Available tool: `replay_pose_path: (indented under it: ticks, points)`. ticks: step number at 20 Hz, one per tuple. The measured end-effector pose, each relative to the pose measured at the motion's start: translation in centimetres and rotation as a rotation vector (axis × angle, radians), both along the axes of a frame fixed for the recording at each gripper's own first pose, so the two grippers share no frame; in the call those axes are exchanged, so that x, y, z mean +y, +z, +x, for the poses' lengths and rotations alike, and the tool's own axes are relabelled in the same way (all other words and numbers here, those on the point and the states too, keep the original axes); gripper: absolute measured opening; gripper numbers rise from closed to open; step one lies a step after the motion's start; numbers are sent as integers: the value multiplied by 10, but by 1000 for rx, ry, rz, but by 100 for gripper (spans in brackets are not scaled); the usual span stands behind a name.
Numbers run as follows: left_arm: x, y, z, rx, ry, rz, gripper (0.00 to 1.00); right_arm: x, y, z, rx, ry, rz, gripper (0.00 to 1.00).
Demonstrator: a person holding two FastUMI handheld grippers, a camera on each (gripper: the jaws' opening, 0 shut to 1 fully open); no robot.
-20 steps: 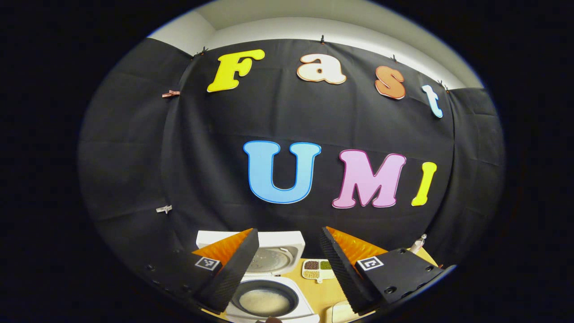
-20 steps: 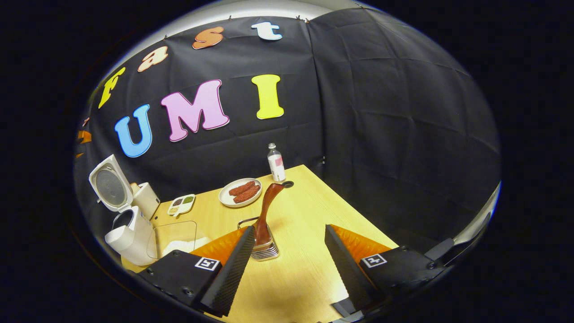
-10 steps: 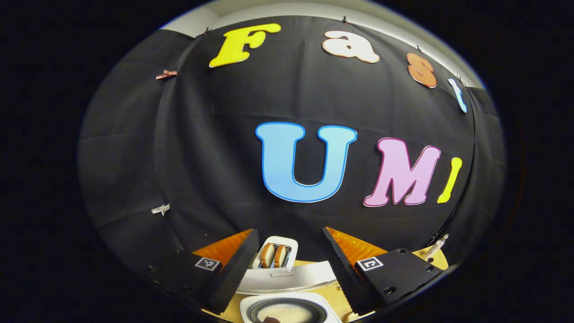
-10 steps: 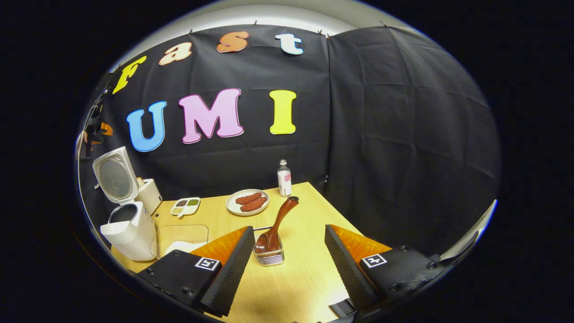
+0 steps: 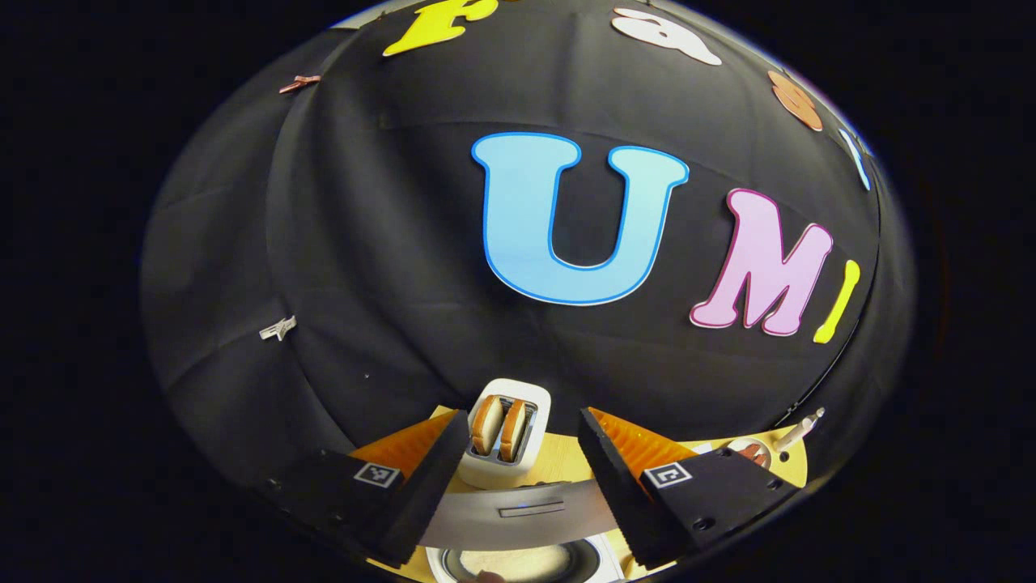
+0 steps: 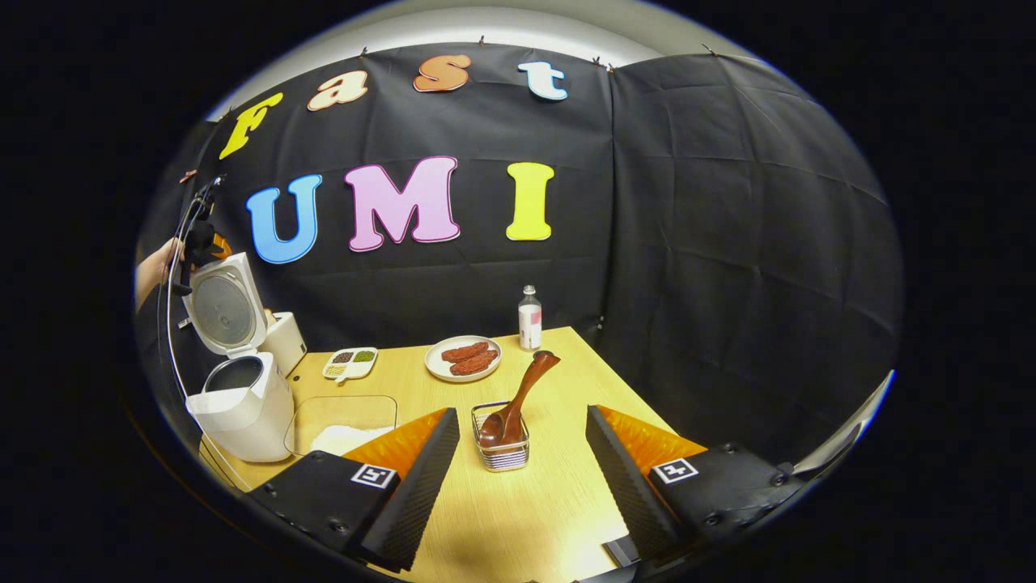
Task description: Close the left gripper, press the button to open the rice cooker; take a wooden spoon from the chopstick holder with the right hand, scoop a spoonful of rice and pour it into the rice cooker, then put the wooden spoon back into the chopstick holder.
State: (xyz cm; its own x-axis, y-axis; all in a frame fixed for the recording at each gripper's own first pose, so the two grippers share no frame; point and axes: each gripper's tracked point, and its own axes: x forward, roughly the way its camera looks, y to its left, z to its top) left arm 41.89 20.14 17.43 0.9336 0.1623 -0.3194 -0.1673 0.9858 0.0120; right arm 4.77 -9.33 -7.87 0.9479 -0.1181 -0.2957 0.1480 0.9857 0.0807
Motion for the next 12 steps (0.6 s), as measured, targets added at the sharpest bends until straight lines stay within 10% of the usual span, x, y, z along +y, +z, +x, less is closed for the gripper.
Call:
replay_pose_path:
  ticks: [12]
  points:
    - [-36,-74,-100,172,-23,-33,98,33,-15,18,-5,159,85,99]
